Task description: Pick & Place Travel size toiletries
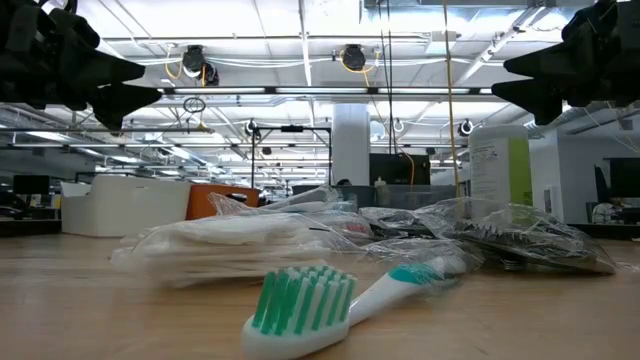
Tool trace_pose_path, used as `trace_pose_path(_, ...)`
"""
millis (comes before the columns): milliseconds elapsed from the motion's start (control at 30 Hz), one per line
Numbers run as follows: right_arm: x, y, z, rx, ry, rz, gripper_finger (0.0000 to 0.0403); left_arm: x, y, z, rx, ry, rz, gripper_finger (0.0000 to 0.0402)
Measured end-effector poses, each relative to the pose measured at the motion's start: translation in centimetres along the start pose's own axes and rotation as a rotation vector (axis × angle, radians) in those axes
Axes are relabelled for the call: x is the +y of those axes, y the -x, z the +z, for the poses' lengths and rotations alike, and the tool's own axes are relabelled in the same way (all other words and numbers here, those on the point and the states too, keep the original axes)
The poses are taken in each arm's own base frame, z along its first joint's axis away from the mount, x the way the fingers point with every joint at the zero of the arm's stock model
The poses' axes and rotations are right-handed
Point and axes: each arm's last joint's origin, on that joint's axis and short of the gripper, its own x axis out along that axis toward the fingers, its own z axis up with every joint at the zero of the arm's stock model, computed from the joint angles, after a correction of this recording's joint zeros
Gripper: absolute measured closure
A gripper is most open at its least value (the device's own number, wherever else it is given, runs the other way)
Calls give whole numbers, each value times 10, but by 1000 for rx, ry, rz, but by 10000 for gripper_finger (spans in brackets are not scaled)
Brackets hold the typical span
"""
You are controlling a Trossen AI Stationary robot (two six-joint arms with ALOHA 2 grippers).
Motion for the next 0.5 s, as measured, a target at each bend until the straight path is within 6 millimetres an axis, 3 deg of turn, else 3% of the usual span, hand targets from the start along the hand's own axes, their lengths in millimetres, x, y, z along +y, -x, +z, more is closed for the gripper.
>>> trace_pose_path(500,0,0,0,-5,-2,1,147,0,0,0,0,0,0,146)
